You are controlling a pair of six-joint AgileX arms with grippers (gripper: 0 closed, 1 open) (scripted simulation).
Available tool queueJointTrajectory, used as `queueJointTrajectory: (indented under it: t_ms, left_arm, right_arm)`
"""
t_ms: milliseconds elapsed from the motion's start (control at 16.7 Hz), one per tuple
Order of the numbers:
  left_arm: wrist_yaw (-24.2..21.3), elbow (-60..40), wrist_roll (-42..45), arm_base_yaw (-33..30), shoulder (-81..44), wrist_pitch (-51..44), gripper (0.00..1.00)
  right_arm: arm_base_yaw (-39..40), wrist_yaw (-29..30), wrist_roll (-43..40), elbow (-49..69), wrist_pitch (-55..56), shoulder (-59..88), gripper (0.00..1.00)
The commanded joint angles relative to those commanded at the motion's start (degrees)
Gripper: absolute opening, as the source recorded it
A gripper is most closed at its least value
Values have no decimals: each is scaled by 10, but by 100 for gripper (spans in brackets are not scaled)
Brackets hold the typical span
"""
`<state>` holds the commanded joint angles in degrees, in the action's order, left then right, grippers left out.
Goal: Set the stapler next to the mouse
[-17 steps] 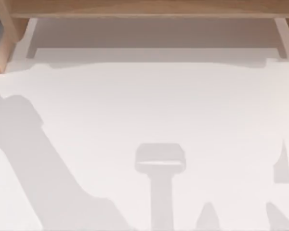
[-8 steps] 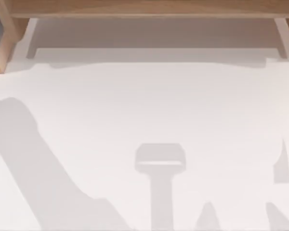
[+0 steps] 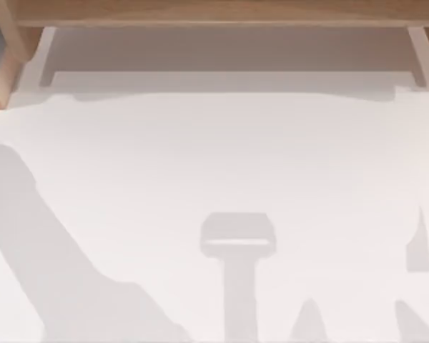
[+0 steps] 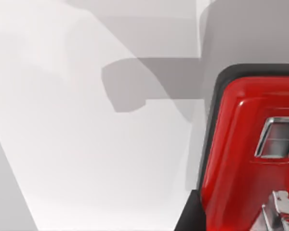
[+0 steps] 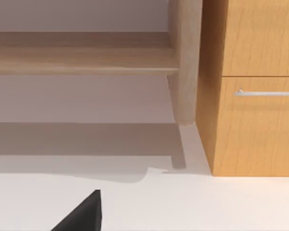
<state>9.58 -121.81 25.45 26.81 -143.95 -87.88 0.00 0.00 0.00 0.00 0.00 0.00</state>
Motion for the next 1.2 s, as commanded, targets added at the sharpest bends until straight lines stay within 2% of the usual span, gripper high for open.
queueJointTrajectory:
  t_ms: [60, 840, 1200]
  left_arm:
    - [0, 0, 0, 0, 0, 0, 0]
    - [0, 0, 0, 0, 0, 0, 98]
    - [0, 0, 0, 0, 0, 0, 100]
  right_arm:
    - [0, 0, 0, 0, 0, 0, 100]
    - [0, 0, 0, 0, 0, 0, 100]
    - [0, 0, 0, 0, 0, 0, 100]
